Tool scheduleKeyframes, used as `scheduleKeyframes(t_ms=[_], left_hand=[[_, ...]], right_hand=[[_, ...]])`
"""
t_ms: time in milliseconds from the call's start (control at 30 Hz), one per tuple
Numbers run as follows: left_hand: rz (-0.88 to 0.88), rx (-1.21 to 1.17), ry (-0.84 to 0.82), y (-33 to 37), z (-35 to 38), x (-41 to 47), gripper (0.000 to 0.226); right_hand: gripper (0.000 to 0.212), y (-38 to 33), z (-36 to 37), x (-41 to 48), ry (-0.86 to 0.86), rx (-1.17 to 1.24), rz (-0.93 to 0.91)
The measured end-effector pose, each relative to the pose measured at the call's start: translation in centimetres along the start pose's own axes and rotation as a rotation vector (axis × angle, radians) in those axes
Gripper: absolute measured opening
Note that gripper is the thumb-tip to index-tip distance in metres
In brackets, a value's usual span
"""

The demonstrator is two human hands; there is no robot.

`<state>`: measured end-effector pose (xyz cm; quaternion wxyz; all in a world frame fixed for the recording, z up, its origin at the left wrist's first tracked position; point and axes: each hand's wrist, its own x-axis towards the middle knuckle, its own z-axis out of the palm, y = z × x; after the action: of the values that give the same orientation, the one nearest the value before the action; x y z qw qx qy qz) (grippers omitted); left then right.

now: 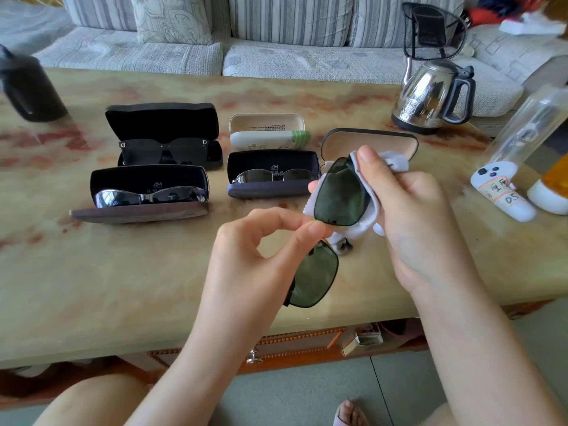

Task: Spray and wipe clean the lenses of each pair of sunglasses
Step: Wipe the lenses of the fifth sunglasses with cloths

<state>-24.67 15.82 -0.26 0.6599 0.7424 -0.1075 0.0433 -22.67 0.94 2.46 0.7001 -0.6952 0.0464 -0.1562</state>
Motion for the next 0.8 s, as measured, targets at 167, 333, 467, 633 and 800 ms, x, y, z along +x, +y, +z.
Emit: scheduleKeyframes(t_ms=[167, 333, 467, 633, 800], left_hand=[[-0.014, -0.044, 0.048, 0.0, 0.0, 0.0, 0.013], [-0.022, -0.113, 0.06, -0.1, -0.5, 0.3, 0.008], [-0.037, -0.155, 0.083, 0.0, -0.6, 0.4, 0.015], [-0.042, -0.156, 0.086, 0.0, -0.9, 0.5, 0.013], [-0.007, -0.102, 0.079, 0.1, -1.0, 0.5, 0.009]], right_hand=[[0.054, 0.5, 0.1, -0.6, 0.004, 0.092, 0.031], [0.044, 1.7, 1.0, -1.4, -0.022, 0.001, 0.009], [0.037, 2.1, 1.0, -1.7, -0.062, -0.009, 0.001], [0.024, 2.2, 0.9, -2.2, -0.147, -0.067, -0.043], [0.021, 1.5, 0.0, -2.0, -0.179, -0.04, -0.056]])
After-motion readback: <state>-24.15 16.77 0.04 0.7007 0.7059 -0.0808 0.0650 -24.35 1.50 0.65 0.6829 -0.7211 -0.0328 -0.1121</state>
